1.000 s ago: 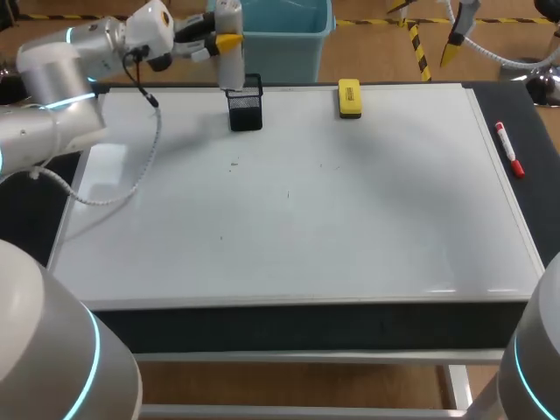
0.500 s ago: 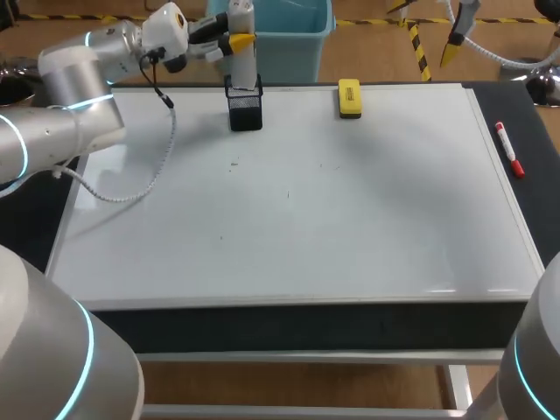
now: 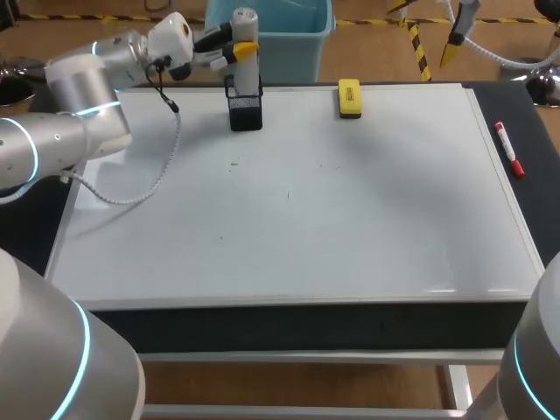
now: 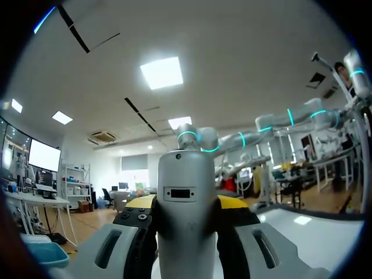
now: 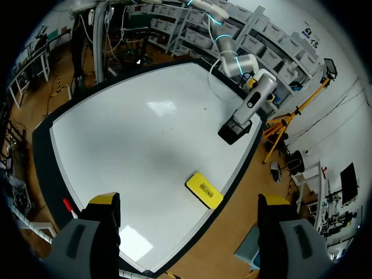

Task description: Pick up the inspection probe, press it on each red-marked spot on the whiteboard one by one, put down the probe, pick up the eraser, and wipe off all the red marks.

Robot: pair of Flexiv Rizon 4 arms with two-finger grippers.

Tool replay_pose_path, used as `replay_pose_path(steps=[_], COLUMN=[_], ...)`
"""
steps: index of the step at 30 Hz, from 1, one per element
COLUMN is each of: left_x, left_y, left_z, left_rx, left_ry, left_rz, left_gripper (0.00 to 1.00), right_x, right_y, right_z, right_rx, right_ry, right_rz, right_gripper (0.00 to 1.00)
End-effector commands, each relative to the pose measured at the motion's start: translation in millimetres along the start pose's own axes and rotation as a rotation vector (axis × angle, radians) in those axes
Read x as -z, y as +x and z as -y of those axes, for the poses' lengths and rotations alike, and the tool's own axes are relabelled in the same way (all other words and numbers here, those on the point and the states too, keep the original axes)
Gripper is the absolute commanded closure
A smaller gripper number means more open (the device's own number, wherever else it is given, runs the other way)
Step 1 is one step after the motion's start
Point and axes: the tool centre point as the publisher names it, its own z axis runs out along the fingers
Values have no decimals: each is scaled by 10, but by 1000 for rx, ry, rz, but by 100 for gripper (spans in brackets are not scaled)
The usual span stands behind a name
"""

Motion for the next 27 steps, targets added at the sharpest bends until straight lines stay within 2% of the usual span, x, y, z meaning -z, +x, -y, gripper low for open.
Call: replay_pose_path(steps=[1,16,27], left_x=[12,162,154], left_y=[-39,-89,-129], left_z=[-59,-259,-389], left_rx=[2,5,22], left_ry=[5,2,16], left_rz=[-3,19,14], left_gripper=[100,100,100], right_x=[12,12,12], right_y=[0,0,0], right_z=[-2,-2,-2], right_rx=[1,1,1], right_ry=[4,4,4], right_rz=[-4,-4,-4], right_gripper=[0,0,0])
